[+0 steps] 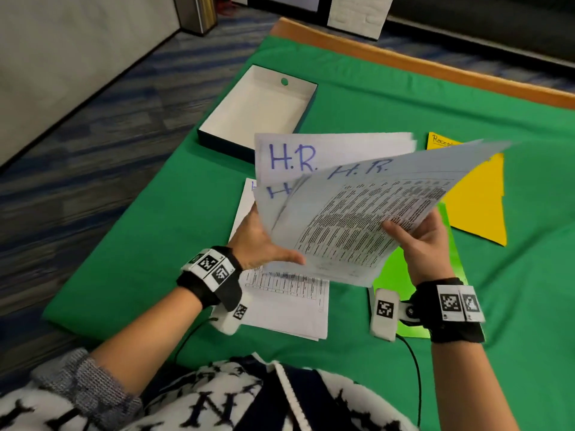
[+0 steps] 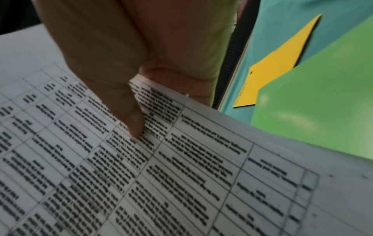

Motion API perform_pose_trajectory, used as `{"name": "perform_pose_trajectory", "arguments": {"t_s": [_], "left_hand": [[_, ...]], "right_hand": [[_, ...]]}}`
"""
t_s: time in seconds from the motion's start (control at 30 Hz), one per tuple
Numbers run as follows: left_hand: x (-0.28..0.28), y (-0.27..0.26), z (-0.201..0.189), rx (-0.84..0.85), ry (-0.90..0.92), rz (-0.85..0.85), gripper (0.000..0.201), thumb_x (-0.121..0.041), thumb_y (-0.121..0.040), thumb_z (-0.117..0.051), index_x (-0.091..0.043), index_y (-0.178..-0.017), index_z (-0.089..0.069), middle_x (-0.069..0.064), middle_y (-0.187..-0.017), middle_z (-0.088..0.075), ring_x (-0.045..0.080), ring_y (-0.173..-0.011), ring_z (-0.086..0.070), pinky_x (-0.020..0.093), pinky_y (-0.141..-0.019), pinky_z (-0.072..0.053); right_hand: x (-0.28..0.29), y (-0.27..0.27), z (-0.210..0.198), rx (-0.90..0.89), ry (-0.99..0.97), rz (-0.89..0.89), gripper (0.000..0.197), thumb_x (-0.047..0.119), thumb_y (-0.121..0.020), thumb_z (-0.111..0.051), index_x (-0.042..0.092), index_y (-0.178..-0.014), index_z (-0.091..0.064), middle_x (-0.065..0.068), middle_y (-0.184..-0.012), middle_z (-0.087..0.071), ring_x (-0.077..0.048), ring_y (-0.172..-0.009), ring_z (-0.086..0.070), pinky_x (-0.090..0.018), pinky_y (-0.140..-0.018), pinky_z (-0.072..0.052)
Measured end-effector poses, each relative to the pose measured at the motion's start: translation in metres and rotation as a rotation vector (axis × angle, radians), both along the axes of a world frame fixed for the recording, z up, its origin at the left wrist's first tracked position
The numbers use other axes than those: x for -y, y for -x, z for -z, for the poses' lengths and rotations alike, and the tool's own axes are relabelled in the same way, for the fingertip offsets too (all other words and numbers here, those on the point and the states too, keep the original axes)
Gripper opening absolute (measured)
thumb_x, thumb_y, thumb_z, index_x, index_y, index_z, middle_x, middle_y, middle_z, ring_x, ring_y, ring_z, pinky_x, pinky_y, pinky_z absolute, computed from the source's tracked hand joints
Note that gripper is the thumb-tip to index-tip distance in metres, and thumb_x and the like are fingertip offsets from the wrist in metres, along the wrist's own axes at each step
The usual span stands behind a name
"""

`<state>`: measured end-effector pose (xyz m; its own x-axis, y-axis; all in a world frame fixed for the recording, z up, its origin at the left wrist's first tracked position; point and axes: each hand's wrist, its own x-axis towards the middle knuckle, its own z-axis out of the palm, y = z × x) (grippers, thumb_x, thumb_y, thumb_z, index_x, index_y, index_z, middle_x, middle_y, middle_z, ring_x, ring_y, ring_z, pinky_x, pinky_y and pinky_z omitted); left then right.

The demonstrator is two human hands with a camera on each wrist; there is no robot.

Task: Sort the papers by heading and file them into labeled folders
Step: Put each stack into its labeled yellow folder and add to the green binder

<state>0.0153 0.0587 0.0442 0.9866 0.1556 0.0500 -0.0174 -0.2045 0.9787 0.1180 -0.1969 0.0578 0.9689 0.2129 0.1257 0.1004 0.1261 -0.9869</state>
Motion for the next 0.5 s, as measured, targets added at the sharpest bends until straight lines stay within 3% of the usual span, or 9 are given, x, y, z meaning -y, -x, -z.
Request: {"name": "perform_pose_trajectory", "arguments": {"t_s": [0.13, 0.27, 0.37, 0.5], "left_hand": [[0.023, -0.004, -0.021, 0.039, 0.279, -0.202, 0.07, -0.031, -0.044, -0.082, -0.03, -0.104, -0.047, -0.008, -0.102, -0.06, -0.004, -0.092, -0.06, 0.007, -0.07, -0.049], [0.029, -0.007, -0.025, 0.12, 0.214, -0.395, 0.035, -0.014, -0.06, -0.083, -0.025, -0.086, -0.063, -0.013, -0.083, -0.067, -0.003, -0.075, -0.066, 0.015, -0.063, -0.053], [0.03, -0.009, -0.031, 0.183, 0.276, -0.456, 0.025, -0.007, -0.064, -0.081, -0.021, -0.079, -0.066, -0.016, -0.07, -0.069, -0.002, -0.071, -0.067, 0.015, -0.061, -0.053], [0.026, -0.016, -0.037, 0.159, 0.275, -0.389, 0.024, -0.012, -0.067, -0.079, -0.022, -0.083, -0.065, -0.016, -0.073, -0.071, 0.001, -0.075, -0.068, 0.019, -0.064, -0.056]], "right_hand": [[-0.006, 0.005, 0.001, -0.001, 0.075, -0.084, 0.054, -0.019, -0.07, -0.065, 0.015, -0.108, -0.049, 0.01, -0.101, -0.071, -0.009, -0.097, -0.066, -0.022, -0.082, -0.052], [-0.008, 0.018, -0.002, -0.021, 0.066, -0.065, 0.033, -0.006, -0.07, -0.069, 0.013, -0.095, -0.06, 0.009, -0.089, -0.074, -0.008, -0.084, -0.069, -0.022, -0.073, -0.055], [-0.01, 0.023, -0.001, -0.038, 0.075, -0.04, 0.021, -0.003, -0.073, -0.07, 0.008, -0.09, -0.065, 0.008, -0.085, -0.074, -0.01, -0.083, -0.07, -0.023, -0.071, -0.055], [-0.015, 0.024, 0.006, -0.058, 0.075, 0.023, 0.02, -0.001, -0.075, -0.07, 0.008, -0.093, -0.066, 0.004, -0.091, -0.074, -0.016, -0.089, -0.07, -0.028, -0.074, -0.056]]}}
